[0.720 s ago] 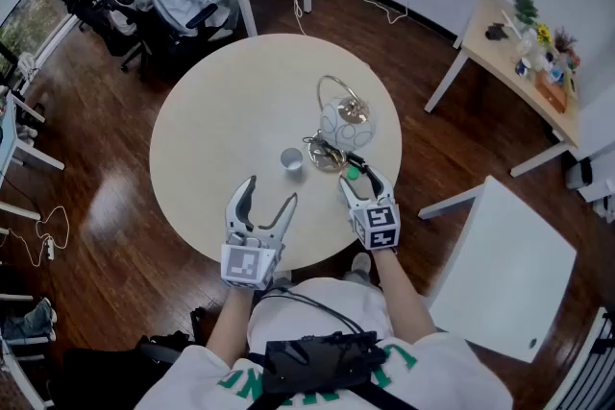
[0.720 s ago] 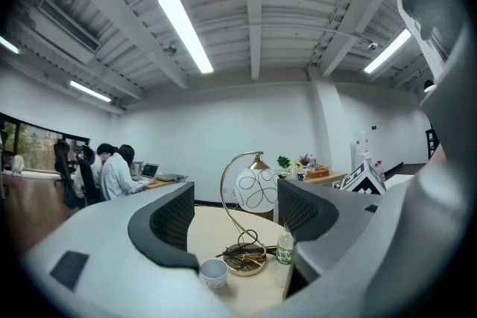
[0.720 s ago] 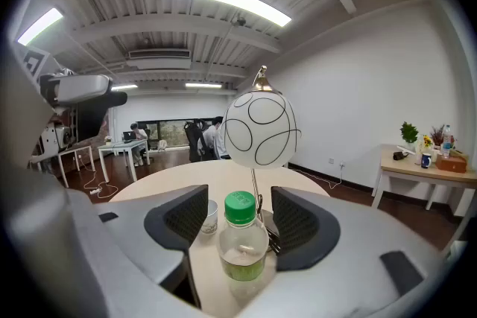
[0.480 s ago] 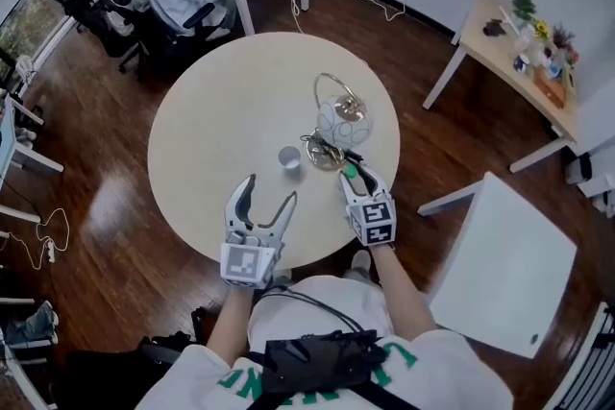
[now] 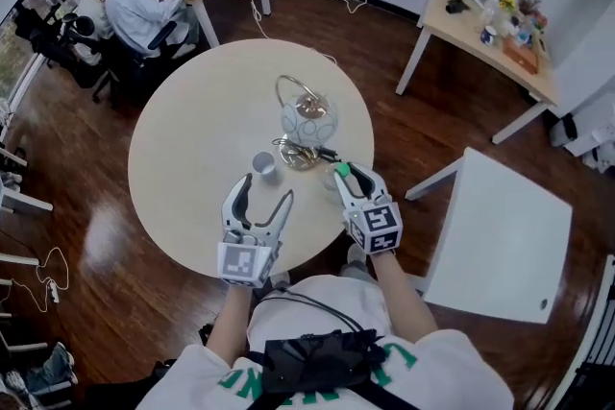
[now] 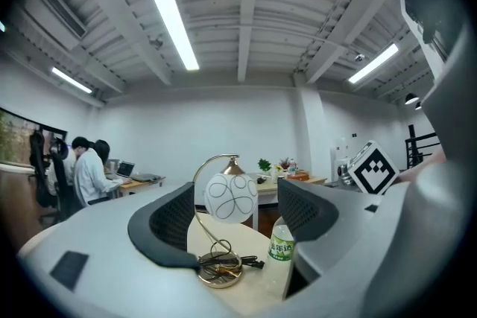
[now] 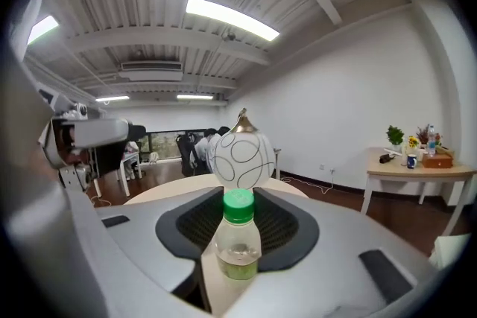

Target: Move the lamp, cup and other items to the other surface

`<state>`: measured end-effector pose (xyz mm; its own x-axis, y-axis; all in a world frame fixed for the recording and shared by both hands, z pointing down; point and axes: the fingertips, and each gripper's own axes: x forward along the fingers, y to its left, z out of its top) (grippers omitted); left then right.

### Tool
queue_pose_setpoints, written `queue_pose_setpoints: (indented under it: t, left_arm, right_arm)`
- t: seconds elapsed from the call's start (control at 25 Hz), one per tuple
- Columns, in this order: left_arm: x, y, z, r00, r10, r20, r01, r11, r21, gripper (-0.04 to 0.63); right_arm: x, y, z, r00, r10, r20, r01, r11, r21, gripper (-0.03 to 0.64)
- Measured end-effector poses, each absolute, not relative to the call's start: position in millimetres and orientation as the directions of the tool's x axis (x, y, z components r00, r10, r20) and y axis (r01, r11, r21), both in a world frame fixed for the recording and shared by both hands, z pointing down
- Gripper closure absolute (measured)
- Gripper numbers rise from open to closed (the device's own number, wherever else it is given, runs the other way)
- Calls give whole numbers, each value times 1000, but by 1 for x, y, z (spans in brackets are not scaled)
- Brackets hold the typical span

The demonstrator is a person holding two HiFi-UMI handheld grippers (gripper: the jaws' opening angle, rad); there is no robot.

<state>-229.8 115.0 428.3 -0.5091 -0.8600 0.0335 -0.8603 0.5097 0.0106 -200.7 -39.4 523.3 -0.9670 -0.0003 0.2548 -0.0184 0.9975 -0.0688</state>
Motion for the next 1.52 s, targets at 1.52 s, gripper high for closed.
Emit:
queue_pose_setpoints:
  t: [1.52]
  left_arm:
    - [214,-278,512,744,-666,61,-668,-737,106,249]
  right_arm:
    - [371,-344,548,-266,-927,266,-959,281,20,469]
